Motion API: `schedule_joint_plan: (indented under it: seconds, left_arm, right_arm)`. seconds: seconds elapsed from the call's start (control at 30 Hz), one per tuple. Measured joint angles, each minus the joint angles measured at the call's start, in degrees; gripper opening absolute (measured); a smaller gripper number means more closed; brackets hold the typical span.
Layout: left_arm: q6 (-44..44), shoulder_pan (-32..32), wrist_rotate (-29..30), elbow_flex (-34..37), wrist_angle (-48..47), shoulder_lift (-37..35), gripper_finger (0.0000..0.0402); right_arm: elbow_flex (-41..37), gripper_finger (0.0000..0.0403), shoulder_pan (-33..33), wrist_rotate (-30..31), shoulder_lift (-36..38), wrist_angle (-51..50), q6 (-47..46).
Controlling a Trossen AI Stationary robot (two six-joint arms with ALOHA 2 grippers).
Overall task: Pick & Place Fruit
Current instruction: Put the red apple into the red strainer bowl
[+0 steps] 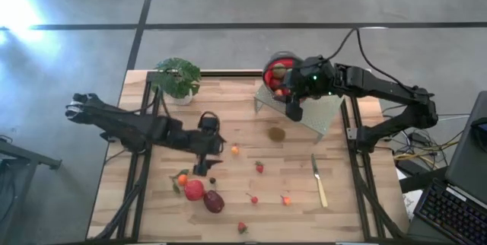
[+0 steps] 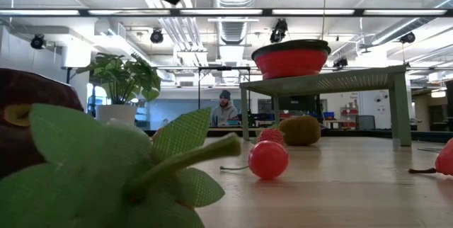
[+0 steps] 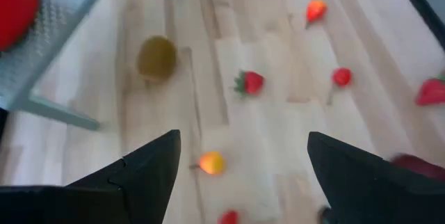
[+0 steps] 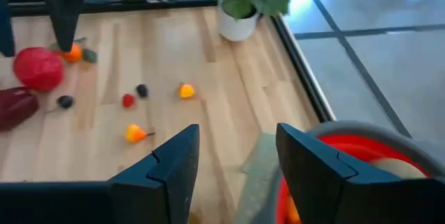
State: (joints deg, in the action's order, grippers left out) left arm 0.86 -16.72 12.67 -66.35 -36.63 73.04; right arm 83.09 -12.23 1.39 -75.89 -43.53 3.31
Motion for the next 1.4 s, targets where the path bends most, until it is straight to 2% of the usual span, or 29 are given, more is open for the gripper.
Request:
schedule_joint_plan:
  seconds: [0.23, 0.37, 0.7, 0.87, 1.2, 1.4]
  left_arm:
    - [-10.3, -9.2, 6.5, -0.4, -6.0, -0.4, 0.0317]
    - [-17.4, -13.3, 8.2, -0.4, -6.9, -0.4, 0.0317]
    - [-32.4, -18.4, 10.9, -0.3, -9.9, -0.3, 0.0317]
    - [-34.4, -18.3, 11.0, -0.3, -9.9, -0.3, 0.0317]
    - [-28.0, -18.3, 11.0, -0.1, -9.9, -0.3, 0.0318]
    - [-27.5, -18.3, 11.0, 0.0, -10.0, -0.3, 0.0362]
  right_arm:
    - [-0.2, 0.0154, 2.2, 0.7, -0.8, -0.5, -0.2]
    - [-0.5, 0.0139, 2.5, 4.0, -0.8, -0.4, -0.3]
    - [-0.9, 0.0103, 2.5, 4.8, -0.7, -0.3, -0.8]
    - [-0.9, 0.0086, 2.5, 4.8, -0.7, 0.9, -0.4]
    - [-0.9, 0.006, 2.5, 4.8, -0.7, 0.8, -0.3]
    - [-0.9, 0.0064, 2.5, 4.8, -0.7, 0.8, 0.2]
